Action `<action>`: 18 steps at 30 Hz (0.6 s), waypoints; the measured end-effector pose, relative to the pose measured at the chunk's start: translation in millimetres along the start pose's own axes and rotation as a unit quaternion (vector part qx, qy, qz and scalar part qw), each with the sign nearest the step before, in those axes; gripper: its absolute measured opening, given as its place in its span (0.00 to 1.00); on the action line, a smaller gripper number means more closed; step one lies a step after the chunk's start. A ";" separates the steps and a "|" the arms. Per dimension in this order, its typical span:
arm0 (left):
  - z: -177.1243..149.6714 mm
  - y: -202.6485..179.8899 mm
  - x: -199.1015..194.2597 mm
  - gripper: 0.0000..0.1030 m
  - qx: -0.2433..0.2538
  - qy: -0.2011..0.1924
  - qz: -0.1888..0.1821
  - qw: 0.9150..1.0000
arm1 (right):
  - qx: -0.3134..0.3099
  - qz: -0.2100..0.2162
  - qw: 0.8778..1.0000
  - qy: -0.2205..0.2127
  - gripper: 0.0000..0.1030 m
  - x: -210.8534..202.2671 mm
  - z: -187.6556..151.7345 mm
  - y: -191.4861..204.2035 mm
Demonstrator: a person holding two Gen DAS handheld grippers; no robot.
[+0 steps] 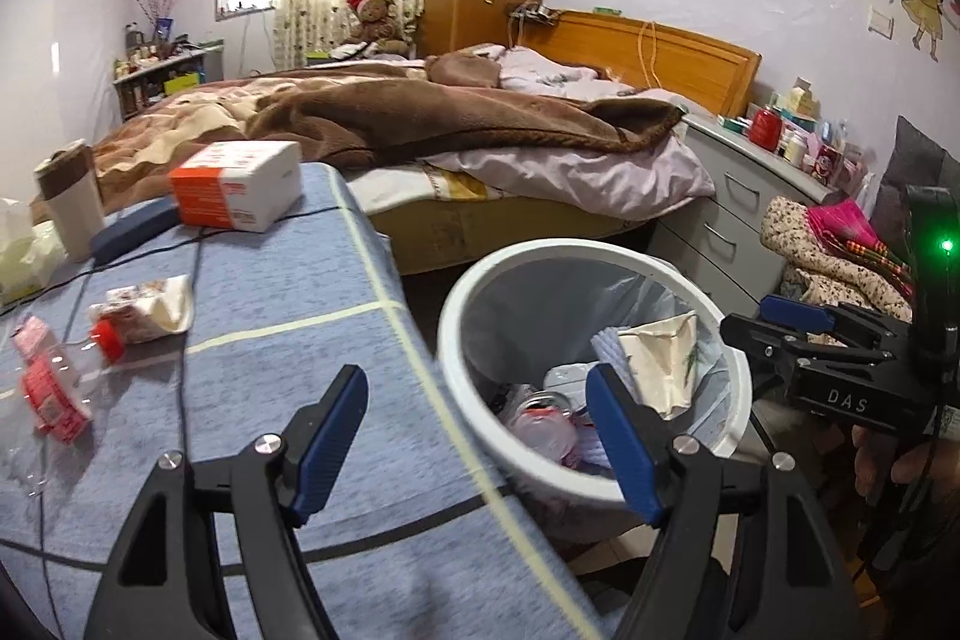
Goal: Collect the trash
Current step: 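Open both tools to drop the cup and paper bag into the wastebasket, then move both open tools back toward the remaining trash on the table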
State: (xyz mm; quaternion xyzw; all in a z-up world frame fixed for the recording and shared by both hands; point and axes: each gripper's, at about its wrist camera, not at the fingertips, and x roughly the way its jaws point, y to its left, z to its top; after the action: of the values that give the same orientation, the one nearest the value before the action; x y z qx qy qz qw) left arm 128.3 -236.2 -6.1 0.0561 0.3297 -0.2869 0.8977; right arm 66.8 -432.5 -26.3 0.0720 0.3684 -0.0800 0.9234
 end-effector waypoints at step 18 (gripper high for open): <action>-42.2 114.5 -62.3 0.75 -0.056 -0.030 0.113 0.992 | -0.046 0.083 0.995 -0.030 0.60 5.9 11.6 95.5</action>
State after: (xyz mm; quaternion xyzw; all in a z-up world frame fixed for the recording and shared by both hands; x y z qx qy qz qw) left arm 129.4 -99.3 -10.1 0.0338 0.3094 -0.1660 0.9357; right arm 97.9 -342.0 -15.0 0.0568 0.3367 0.0117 0.9398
